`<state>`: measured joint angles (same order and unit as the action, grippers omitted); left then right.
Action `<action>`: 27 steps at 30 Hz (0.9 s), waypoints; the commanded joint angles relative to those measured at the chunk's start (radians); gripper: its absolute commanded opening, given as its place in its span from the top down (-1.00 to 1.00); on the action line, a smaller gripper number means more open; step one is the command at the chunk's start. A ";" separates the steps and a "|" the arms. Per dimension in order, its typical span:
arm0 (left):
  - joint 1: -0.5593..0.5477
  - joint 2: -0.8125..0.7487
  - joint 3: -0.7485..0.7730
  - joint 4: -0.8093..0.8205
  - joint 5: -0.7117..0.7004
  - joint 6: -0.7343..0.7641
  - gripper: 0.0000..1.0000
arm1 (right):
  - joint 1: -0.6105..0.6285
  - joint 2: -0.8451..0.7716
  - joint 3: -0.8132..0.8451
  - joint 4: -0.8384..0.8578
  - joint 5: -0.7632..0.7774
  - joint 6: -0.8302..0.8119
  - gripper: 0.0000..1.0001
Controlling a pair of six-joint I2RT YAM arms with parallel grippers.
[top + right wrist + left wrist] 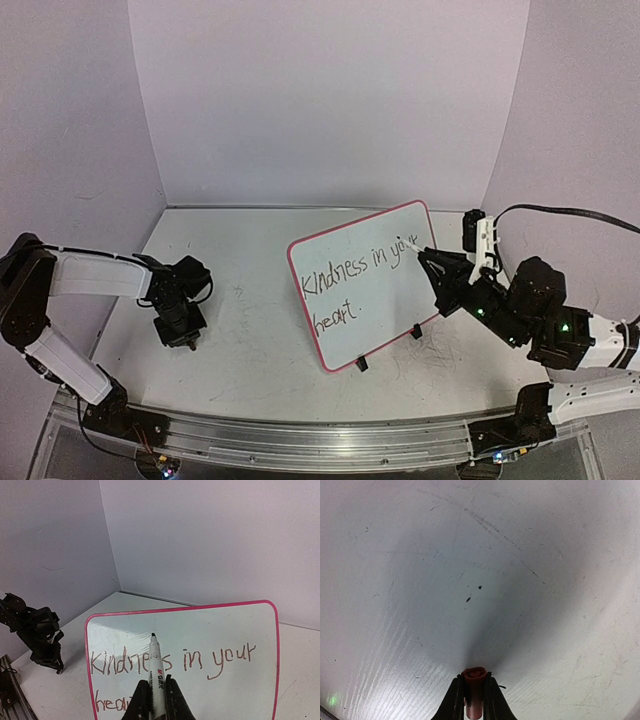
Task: Write a sentence on the whiteboard
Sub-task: Insert the whiteboard marker without the cap into the pen cap.
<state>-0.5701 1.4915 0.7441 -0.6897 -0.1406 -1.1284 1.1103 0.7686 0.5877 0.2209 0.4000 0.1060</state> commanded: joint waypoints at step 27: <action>0.003 -0.499 -0.125 0.248 0.137 -0.331 1.00 | 0.282 0.740 0.503 0.118 -0.194 0.071 1.00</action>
<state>-0.5701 1.0603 0.6820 -0.5442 -0.0283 -1.3504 1.3271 1.3677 0.9854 0.3013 0.1747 0.1423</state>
